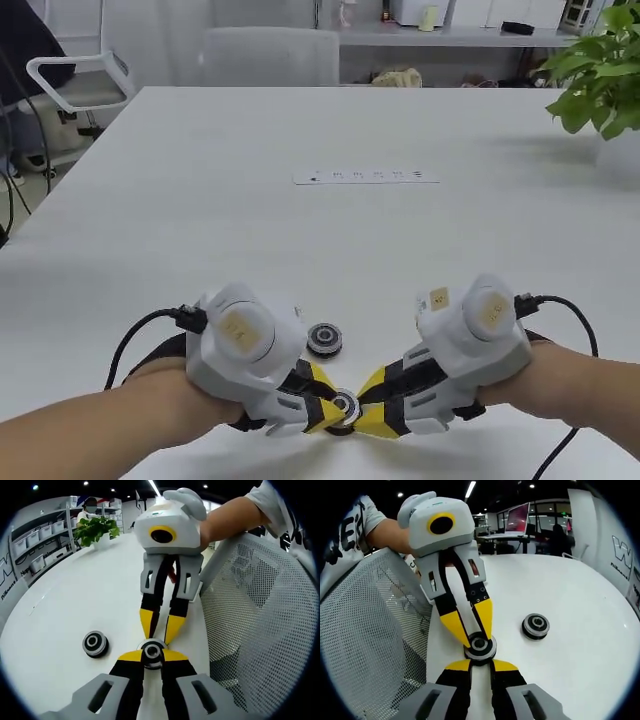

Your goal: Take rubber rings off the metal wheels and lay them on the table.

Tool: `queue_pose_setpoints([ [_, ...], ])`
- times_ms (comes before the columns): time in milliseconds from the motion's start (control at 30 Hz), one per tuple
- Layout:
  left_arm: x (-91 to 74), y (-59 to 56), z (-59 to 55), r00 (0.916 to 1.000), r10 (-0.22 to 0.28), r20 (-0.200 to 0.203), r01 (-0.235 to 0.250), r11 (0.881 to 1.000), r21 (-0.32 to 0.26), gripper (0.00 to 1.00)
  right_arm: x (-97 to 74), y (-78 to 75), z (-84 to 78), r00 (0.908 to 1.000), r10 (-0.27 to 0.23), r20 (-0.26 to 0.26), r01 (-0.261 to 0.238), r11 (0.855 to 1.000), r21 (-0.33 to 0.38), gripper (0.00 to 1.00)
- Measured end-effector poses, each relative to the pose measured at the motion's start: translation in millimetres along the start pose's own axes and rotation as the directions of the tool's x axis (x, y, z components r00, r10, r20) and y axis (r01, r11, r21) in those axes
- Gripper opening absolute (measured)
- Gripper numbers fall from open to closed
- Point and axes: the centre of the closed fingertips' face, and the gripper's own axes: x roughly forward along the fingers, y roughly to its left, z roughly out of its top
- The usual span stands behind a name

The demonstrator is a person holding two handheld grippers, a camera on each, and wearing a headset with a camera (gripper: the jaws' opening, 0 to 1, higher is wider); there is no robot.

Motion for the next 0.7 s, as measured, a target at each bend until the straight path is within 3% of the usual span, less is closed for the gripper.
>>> queue_pose_setpoints([
  [467,0.1,0.3,-0.4,1.0,0.004,-0.002,-0.004,1.0,-0.001,0.08,-0.2,0.2,-2.6,1.0,0.0,-0.008,0.0,1.0,0.019,0.01],
  [700,0.4,0.4,-0.5,1.0,0.006,-0.001,-0.006,1.0,-0.002,0.08,-1.1,-1.2,-2.4,1.0,-0.004,-0.004,0.004,0.997,0.072,0.0],
])
